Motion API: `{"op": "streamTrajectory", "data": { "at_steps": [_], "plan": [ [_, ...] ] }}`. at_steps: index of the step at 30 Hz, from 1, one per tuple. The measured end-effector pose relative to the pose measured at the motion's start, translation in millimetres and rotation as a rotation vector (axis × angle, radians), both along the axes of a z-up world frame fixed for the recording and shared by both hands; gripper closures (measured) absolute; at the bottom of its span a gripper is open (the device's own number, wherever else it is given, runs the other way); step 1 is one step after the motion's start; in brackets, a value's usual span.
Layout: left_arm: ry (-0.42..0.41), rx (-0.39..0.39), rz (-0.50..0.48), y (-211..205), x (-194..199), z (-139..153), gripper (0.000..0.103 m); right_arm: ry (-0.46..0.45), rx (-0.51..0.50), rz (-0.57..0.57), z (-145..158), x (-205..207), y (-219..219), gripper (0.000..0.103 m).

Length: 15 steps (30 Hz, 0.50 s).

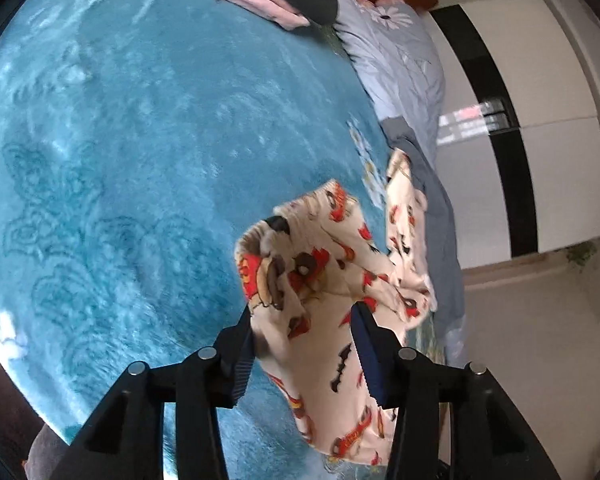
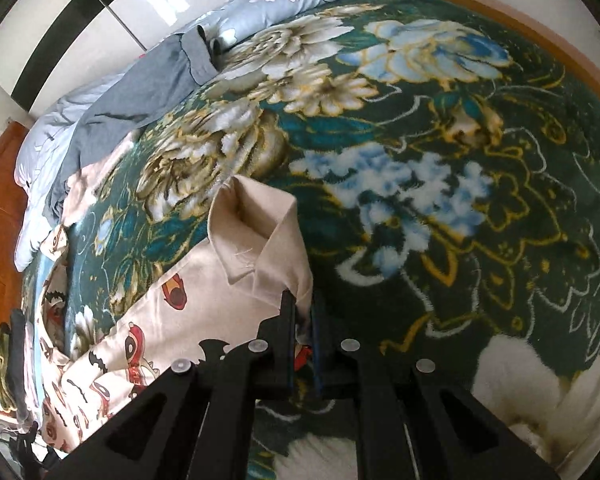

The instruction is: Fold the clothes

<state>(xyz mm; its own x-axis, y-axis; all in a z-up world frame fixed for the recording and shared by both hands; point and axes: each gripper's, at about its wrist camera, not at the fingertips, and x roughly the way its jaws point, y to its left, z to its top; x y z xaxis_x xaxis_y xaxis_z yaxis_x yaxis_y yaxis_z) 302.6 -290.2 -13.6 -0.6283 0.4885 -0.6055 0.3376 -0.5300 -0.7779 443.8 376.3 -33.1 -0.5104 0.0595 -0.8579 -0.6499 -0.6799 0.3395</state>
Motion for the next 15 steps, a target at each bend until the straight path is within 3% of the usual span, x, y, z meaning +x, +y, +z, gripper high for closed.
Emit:
{"op": "streamTrajectory", "data": {
  "at_steps": [4,6,8,11,15],
  "plan": [
    [-0.076,-0.067,-0.002,2.0,-4.5,-6.5,0.059,0.006,-0.018,-0.014,-2.5,1.1,0.8,0.096],
    [-0.078,-0.076,0.000,3.5,-3.1,-9.1,0.081,0.009,-0.026,-0.021,-3.7,1.6,1.2,0.096],
    [-0.091,-0.075,0.011,1.7,-2.0,-12.7,0.096,0.011,-0.034,-0.028,-4.5,2.5,1.4,0.096],
    [-0.084,-0.100,0.008,1.4,-3.9,-6.8,0.098,0.010,-0.032,-0.039,-1.7,7.5,-0.3,0.096],
    [0.040,-0.126,-0.018,-1.7,-8.4,34.3,0.098,0.008,-0.030,-0.053,1.9,14.0,-2.6,0.096]
  ]
}}
